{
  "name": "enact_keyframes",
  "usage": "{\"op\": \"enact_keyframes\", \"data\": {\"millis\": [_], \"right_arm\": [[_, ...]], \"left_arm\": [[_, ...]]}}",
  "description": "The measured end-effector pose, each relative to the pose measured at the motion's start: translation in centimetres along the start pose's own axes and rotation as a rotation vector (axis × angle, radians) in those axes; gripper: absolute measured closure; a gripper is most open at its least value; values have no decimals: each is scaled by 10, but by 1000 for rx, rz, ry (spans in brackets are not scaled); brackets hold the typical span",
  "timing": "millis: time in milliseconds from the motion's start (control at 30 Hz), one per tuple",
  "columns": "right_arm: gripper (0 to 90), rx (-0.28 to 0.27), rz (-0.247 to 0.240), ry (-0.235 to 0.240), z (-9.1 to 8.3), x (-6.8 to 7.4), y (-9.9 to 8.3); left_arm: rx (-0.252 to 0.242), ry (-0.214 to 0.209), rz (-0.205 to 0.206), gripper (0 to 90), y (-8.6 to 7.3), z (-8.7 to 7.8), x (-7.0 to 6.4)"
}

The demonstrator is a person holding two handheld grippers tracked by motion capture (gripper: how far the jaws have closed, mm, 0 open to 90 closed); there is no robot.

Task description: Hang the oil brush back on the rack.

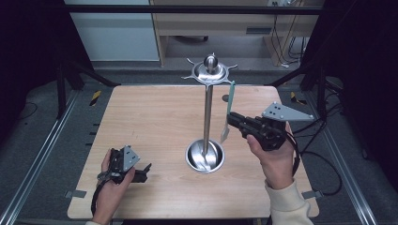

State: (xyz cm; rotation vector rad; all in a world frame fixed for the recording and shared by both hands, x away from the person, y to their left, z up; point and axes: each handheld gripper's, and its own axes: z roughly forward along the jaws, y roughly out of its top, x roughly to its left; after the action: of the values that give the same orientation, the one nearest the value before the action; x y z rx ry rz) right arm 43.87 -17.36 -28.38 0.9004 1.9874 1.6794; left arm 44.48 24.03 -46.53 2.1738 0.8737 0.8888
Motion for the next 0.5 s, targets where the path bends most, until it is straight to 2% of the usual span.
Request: {"op": "enact_keyframes", "data": {"millis": [67,233,500], "right_arm": [[900,-10,3,2,-1,0,0],[900,5,-7,3,-1,0,1],[900,19,-37,-70,-12,-2,6]], "left_arm": [[0,0,0,25,0,0,0],[-1,0,-1,24,0,0,0],[0,-1,0,24,0,0,0]]}}
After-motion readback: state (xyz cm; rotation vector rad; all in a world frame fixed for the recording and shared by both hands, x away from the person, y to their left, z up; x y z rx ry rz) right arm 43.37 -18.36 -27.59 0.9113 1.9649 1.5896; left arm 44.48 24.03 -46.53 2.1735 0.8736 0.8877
